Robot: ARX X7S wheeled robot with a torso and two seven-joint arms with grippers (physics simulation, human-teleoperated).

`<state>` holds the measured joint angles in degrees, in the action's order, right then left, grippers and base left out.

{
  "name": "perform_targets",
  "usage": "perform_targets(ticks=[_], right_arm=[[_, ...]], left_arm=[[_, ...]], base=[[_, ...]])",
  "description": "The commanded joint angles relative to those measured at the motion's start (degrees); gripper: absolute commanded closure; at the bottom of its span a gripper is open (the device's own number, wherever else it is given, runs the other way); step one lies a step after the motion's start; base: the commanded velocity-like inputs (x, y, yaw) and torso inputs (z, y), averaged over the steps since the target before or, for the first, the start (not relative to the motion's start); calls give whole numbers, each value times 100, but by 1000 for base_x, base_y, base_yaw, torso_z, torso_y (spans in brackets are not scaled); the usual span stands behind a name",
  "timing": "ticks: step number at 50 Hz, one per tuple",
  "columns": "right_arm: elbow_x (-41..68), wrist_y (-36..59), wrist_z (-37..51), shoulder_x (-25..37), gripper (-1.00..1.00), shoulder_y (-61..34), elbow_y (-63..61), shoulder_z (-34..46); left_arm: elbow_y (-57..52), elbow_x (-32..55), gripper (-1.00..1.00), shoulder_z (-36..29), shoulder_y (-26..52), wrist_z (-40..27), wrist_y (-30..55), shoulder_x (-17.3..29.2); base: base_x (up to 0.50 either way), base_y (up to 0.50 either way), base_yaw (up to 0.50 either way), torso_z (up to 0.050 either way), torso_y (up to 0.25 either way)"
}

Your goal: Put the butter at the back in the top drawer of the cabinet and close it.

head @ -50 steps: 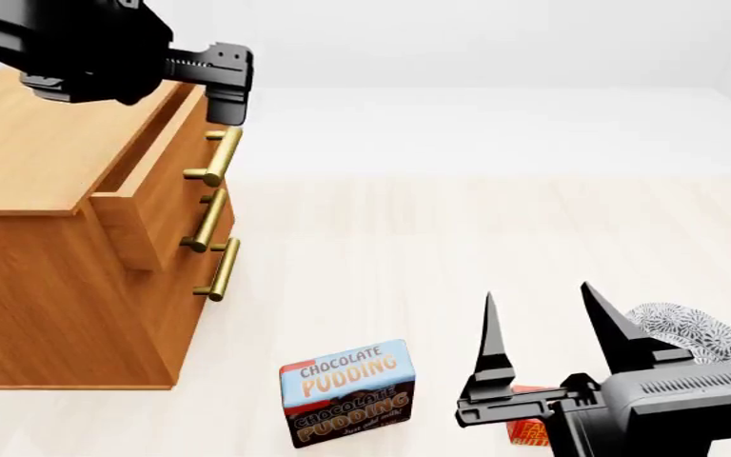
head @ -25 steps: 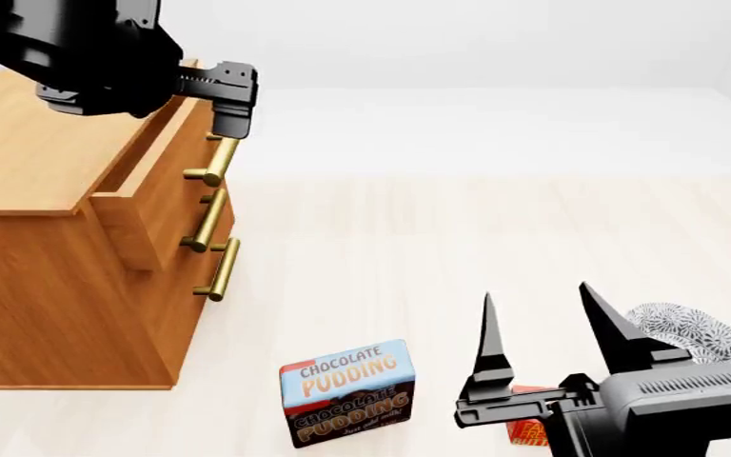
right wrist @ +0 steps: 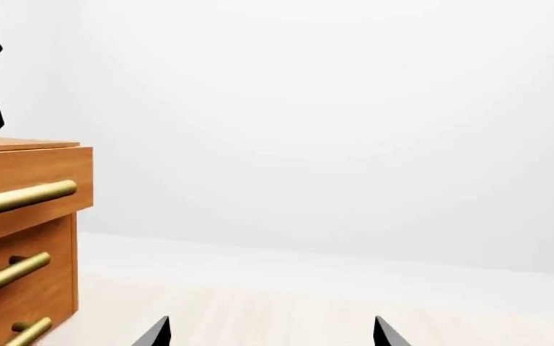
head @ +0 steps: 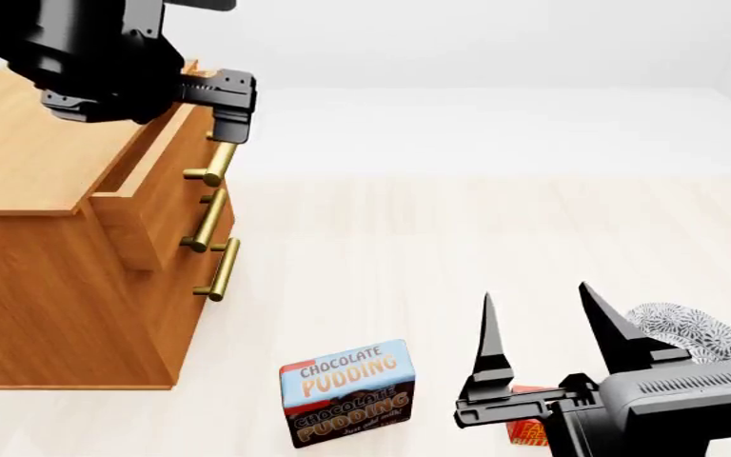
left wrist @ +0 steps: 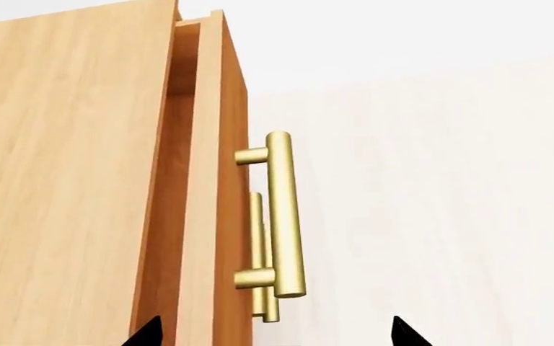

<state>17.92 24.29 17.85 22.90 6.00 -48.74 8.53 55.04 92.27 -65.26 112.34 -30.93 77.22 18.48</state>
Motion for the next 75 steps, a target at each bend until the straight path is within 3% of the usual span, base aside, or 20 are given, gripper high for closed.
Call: perform_targets(ticks=[1,75], right_arm=[[20,-20,21,21,-100,-4,15,10],[130,-113,161,165,-100,-20,33,76]], left_arm=[[178,-145,-100,-127,-8,239,-66,-82],[1768,-1166,-100,-997,-127,2046,-589,-781]], base=[[0,0,0,0,0],[0,0,0,0,0]])
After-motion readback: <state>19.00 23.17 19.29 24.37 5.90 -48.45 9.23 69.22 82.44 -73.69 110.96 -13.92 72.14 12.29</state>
